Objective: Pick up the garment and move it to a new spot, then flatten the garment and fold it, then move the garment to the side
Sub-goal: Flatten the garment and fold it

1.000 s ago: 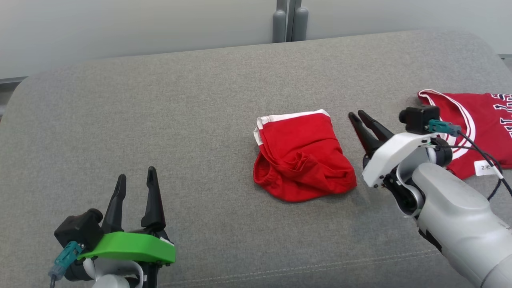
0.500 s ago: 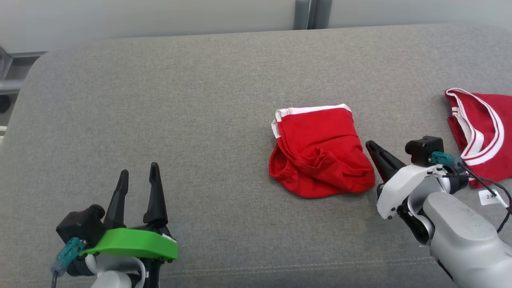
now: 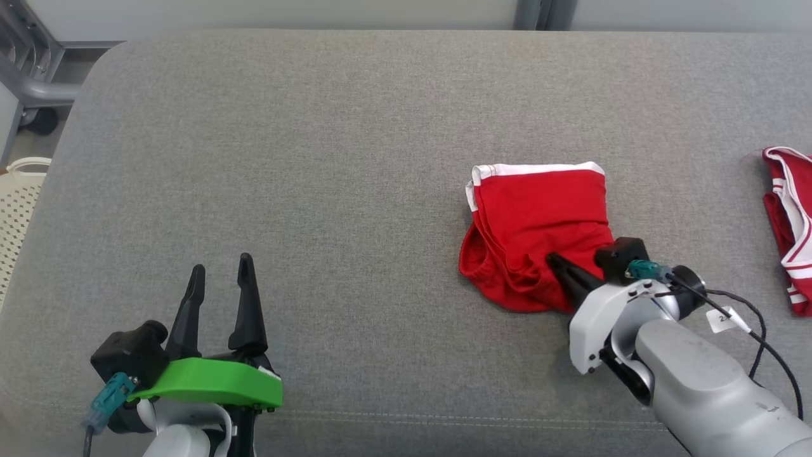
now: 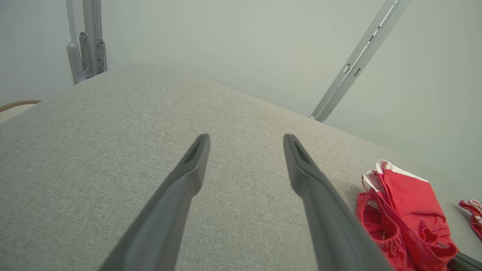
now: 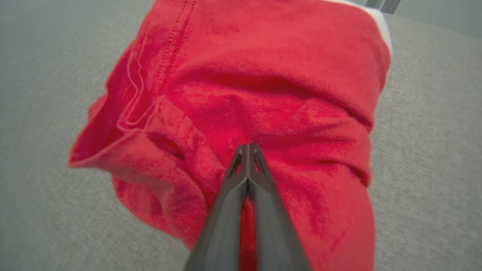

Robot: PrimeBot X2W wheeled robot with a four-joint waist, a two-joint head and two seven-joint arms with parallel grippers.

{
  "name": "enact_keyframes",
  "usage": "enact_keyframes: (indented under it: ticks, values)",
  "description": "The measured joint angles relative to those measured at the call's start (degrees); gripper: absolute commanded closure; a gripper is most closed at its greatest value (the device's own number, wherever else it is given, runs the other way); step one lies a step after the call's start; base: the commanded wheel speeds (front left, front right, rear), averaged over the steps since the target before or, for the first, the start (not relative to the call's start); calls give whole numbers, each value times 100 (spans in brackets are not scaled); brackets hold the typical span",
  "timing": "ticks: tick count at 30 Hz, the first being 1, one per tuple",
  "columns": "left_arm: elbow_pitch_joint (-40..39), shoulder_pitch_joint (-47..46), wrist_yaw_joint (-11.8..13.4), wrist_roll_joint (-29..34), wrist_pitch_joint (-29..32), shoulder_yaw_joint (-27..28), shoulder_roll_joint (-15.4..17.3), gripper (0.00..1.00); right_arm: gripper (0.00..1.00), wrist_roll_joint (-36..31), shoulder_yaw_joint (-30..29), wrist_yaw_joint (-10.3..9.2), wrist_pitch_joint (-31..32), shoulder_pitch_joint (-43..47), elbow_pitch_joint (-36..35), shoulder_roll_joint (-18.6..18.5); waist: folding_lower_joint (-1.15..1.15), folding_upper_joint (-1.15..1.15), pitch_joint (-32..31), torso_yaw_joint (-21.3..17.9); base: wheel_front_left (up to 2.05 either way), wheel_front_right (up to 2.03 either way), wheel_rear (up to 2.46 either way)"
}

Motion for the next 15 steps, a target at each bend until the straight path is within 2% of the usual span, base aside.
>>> enact_keyframes:
  ticks: [9,15]
  values:
    - [34,-9,-1,0,-24,16,-12,0,100,377,964,1,178,20,-296,132,0,0,0,41,0,0,0]
    - [41,-8,-1,-1,-33,25,-10,0,100,647,1337,1,205,62,-274,137,0,0,-21,-23,0,0,0]
